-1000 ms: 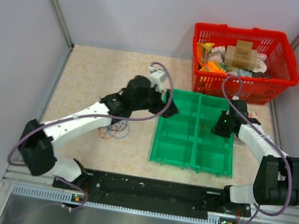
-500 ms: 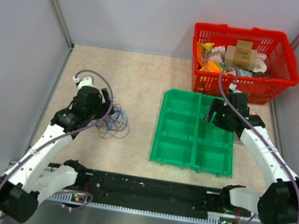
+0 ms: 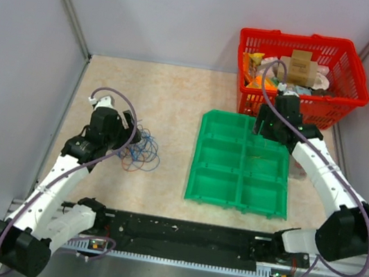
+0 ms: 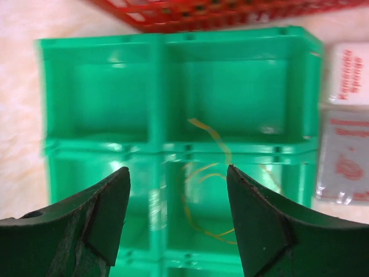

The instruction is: Untangle the cables

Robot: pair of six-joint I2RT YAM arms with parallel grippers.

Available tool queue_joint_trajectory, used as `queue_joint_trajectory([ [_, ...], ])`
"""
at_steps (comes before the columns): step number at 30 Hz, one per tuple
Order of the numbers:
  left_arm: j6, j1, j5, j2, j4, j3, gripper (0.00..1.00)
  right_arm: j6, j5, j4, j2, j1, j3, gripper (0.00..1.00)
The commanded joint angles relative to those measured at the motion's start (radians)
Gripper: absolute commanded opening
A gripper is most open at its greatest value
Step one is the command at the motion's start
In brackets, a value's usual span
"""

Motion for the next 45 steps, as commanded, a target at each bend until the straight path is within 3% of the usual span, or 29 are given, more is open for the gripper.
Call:
queue_joint_trajectory([
  [1,0.010,0.004,0.121,-0.046,0.098,-0.041,0.85,-0.080,0.059,0.006,0.051,-0.076,-0.042,0.67],
  [5,0.010,0.004,0.153,-0.030,0.112,-0.025,0.85,-0.089,0.069,0.037,0.105,-0.085,-0.066,0.61],
  [11,0.036,0.006,0.207,-0.017,0.110,0.004,0.86,-0.091,0.055,0.098,0.189,-0.086,-0.066,0.43],
  [14,0.043,0.004,0.204,-0.036,0.099,0.008,0.86,-0.085,0.091,0.110,0.204,-0.085,-0.065,0.24],
  [16,0.046,0.004,0.201,-0.051,0.099,0.002,0.86,-0.071,0.112,0.100,0.191,-0.077,-0.068,0.00],
  [21,0.036,0.004,0.202,-0.065,0.116,-0.016,0.85,-0.013,0.152,0.020,0.090,-0.005,-0.127,0.00],
  [27,0.025,0.004,0.241,-0.039,0.147,-0.024,0.84,0.093,-0.064,-0.003,0.000,-0.007,-0.252,0.00],
  [31,0.023,0.004,0.259,-0.022,0.145,-0.025,0.84,0.046,-0.141,-0.008,0.088,-0.053,-0.234,0.00],
  [37,0.028,0.004,0.257,-0.037,0.130,-0.033,0.84,-0.029,-0.150,-0.017,0.252,-0.059,-0.122,0.00],
  [40,0.034,0.006,0.236,-0.048,0.104,-0.025,0.86,-0.060,-0.129,-0.038,0.258,-0.048,-0.096,0.00],
  [43,0.046,0.004,0.184,-0.053,0.092,-0.024,0.90,-0.077,-0.043,-0.083,0.186,-0.005,-0.079,0.31],
  [45,0.063,0.006,0.123,-0.031,0.084,-0.018,0.94,-0.077,-0.040,-0.151,0.142,0.004,-0.057,0.39],
])
